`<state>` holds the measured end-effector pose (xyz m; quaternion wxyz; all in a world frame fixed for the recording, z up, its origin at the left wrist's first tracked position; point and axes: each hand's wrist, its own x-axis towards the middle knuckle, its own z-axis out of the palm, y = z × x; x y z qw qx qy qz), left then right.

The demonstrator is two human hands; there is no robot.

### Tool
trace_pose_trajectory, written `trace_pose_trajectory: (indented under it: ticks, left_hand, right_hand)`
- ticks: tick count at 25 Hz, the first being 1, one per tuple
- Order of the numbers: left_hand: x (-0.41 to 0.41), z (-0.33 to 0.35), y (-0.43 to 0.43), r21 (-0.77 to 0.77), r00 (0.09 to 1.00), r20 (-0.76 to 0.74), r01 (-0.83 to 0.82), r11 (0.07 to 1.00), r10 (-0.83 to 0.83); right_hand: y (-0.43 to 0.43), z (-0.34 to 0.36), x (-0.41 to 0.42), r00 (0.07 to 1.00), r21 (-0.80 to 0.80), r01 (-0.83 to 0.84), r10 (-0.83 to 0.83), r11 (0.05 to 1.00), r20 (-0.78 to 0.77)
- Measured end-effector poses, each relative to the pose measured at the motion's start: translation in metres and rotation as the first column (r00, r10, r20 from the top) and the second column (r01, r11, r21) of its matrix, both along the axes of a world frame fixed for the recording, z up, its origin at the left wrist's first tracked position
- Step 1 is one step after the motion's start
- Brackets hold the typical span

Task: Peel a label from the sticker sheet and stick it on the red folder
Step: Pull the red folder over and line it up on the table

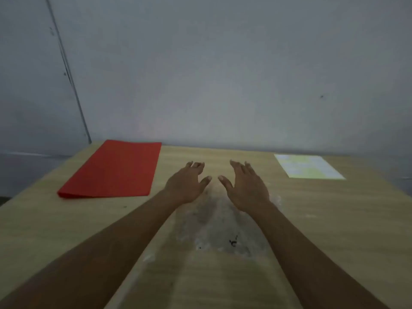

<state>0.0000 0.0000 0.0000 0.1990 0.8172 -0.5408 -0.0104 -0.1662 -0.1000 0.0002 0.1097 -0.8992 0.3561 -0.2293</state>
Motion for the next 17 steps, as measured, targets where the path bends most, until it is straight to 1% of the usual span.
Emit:
trace_pose_trajectory:
  ticks: [4,6,10,15,17]
  left_hand:
    - [-0.018,-0.037,0.021,0.111,1.000,0.011,0.020,0.994,-0.021]
    - [-0.022,-0.051,0.027,0.126,1.000,0.003,0.017,0.992,-0.017]
    - [-0.024,-0.062,0.031,0.082,0.999,0.023,0.022,0.996,-0.024]
    - [-0.024,-0.066,0.033,0.055,0.999,0.052,0.006,0.998,-0.009]
    - [-0.024,-0.066,0.033,0.043,0.999,0.042,0.002,0.999,-0.004]
  right_hand:
    - [0.019,-0.042,-0.012,0.987,0.081,-0.017,0.029,0.997,-0.156]
    - [0.025,-0.055,-0.013,0.983,0.105,-0.009,0.028,0.994,-0.180]
    - [0.030,-0.063,-0.015,0.974,0.089,-0.001,0.021,0.996,-0.224]
    - [0.031,-0.062,-0.015,0.976,0.076,-0.001,0.017,0.997,-0.216]
    - [0.033,-0.061,-0.015,0.974,0.070,0.006,0.010,0.998,-0.228]
